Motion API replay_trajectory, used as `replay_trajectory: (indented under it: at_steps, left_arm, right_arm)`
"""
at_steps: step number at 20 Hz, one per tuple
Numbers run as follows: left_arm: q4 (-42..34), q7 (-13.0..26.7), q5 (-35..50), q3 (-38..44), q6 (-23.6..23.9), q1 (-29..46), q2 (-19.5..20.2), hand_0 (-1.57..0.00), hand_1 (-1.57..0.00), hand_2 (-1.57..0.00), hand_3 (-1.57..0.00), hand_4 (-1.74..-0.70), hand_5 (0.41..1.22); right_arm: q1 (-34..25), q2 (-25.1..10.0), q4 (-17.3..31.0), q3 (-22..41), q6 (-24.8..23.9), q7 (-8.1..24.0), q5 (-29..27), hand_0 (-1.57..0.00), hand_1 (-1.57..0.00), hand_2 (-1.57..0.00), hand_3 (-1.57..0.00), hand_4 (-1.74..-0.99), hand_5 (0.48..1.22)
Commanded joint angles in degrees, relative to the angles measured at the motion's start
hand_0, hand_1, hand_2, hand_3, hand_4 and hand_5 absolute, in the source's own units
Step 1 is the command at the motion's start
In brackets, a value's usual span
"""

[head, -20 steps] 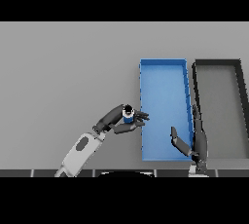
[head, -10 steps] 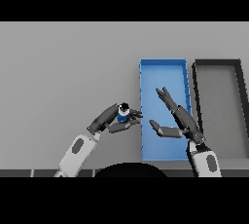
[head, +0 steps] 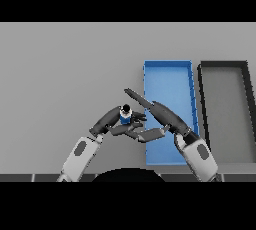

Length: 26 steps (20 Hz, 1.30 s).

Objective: Pick up the blue pipe and place it into the blue bin.

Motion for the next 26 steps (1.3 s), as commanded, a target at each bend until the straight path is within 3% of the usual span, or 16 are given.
replay_trajectory:
  at_steps: [1,6,9,11,13,14,17,19,21,26]
  left_arm:
    - [-0.29,0.92,0.66,0.22,-0.39,-0.33,-0.61,-1.57,-1.57,-1.57,-1.57,-1.46,1.221]
    - [-0.95,2.77,-0.12,0.99,-1.02,0.49,-1.09,-1.57,-1.57,-1.57,-1.57,-1.47,1.221]
    - [-0.34,3.15,-1.12,1.86,-1.54,-0.23,-1.33,-1.57,-1.57,-1.57,-1.57,-1.47,1.221]
    - [-0.67,2.23,-0.76,2.31,-2.4,0.48,-1.25,-1.57,-1.57,-1.57,-1.57,-1.52,1.221]
    - [-1.52,5.54,-1.24,1.7,-2.66,0.36,-1.73,-1.57,-1.57,-1.57,-1.57,-1.59,1.221]
    - [-1.29,5.29,-1.97,1.76,-2.21,0.51,-1.79,-1.57,-1.57,-1.57,-1.57,-1.62,1.221]
    - [-1.05,2.46,-0.73,2.64,-3.26,1.33,-2.24,-1.57,-1.57,-1.57,-1.52,-1.68,1.221]
    - [-1.04,2.14,0.03,2.92,-3.93,2.03,-3.26,-1.57,-1.57,-1.57,-1.5,-1.7,1.221]
    - [-0.74,2.37,0.31,3.68,-4.7,1.82,-3.56,-1.57,-1.57,-1.57,-1.46,-1.71,1.221]
    - [-1.59,2.87,-1.18,4.47,-5.0,1.52,-3.99,-1.57,-1.57,-1.57,-1.43,-1.73,1.221]
  right_arm:
    - [-1.83,0.2,-0.03,0.65,-0.05,1.16,0.15,0.0,0.0,-0.05,0.0,-1.242,0.551]
    - [-9.72,1.26,3.69,1.37,0.68,5.78,-0.72,-0.02,-0.03,-0.08,0.0,-1.186,0.521]
    - [-12.76,2.16,6.5,2.03,1.88,7.39,-0.96,-0.07,-0.11,-0.17,-0.04,-1.204,0.497]
    - [-14.43,3.31,7.83,2.78,2.47,7.26,-1.2,-0.32,-0.36,-0.38,-0.24,-1.278,0.485]
    - [-15.49,4.09,9.61,2.72,2.61,6.13,-0.88,-0.7,-0.7,-0.74,-0.6,-1.406,0.5]
    - [-14.99,4.15,9.51,2.87,2.65,5.7,-0.64,-0.88,-0.88,-0.91,-0.76,-1.467,0.518]
    - [-15.3,5.87,9.82,3.34,2.22,6.29,-2.0,-1.22,-1.22,-1.23,-1.02,-1.581,0.65]
    - [-14.56,6.04,10.71,3.86,1.26,4.19,-2.39,-1.34,-1.34,-1.35,-1.19,-1.628,0.856]
    - [-14.73,5.39,10.78,4.5,0.86,3.07,-1.83,-1.43,-1.43,-1.43,-1.3,-1.665,0.987]
    - [-14.36,4.29,10.05,6.01,-0.91,-1.01,-2.2,-1.52,-1.52,-1.53,-1.48,-1.716,1.144]
